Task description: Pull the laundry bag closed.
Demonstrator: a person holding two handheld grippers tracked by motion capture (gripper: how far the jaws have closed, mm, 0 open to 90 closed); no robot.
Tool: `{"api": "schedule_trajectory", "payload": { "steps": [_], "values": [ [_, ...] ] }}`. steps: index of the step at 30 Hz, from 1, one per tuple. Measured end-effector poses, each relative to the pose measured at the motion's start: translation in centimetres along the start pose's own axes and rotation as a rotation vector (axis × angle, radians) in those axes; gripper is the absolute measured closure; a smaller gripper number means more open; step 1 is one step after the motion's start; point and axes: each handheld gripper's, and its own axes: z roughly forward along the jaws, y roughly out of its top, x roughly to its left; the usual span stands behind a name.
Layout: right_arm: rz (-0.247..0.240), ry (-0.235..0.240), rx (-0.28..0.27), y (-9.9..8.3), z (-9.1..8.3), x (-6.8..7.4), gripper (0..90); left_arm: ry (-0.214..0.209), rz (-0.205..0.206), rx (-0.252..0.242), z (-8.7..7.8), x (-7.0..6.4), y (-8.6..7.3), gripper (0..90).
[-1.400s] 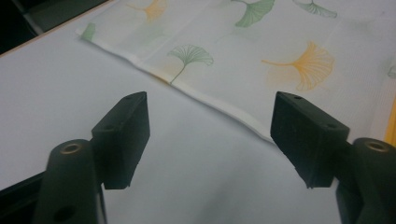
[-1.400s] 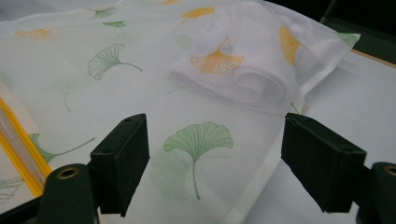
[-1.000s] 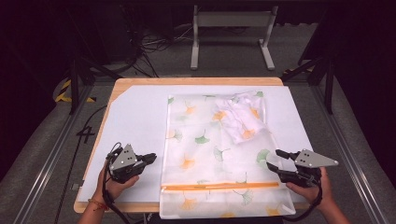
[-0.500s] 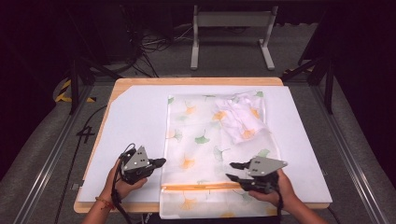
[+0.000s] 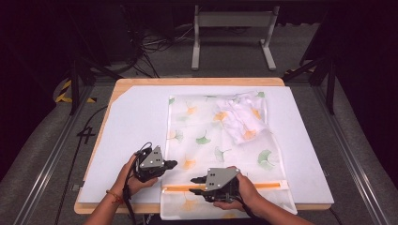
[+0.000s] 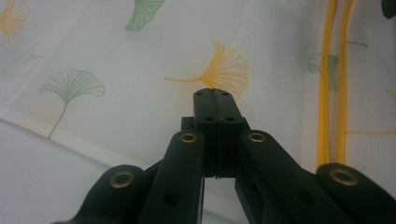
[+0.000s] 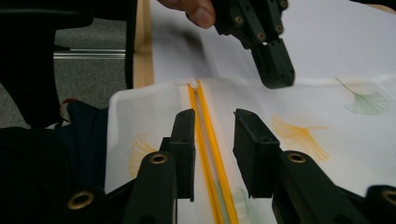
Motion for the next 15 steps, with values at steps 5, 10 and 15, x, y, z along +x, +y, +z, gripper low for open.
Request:
{"api": "schedule_trajectory", "payload": {
  "steps": [5, 10, 15],
  "values": [
    [-0.021, 0.043, 0.012, 1.0, 2.2, 1.0, 76.2, -0.007, -0.015, 0.018, 0.1, -0.1, -0.8, 90.0],
    [-0.021, 0.078, 0.040, 2.2, 4.6, 1.5, 76.9, -0.004, -0.025, 0.059, 0.7, 0.1, -1.3, 90.0],
    [-0.048, 0.078, 0.078, 3.1, 6.6, 1.9, 73.6, -0.008, -0.040, 0.081, 1.0, 0.1, -1.9, 90.0]
  ]
}}
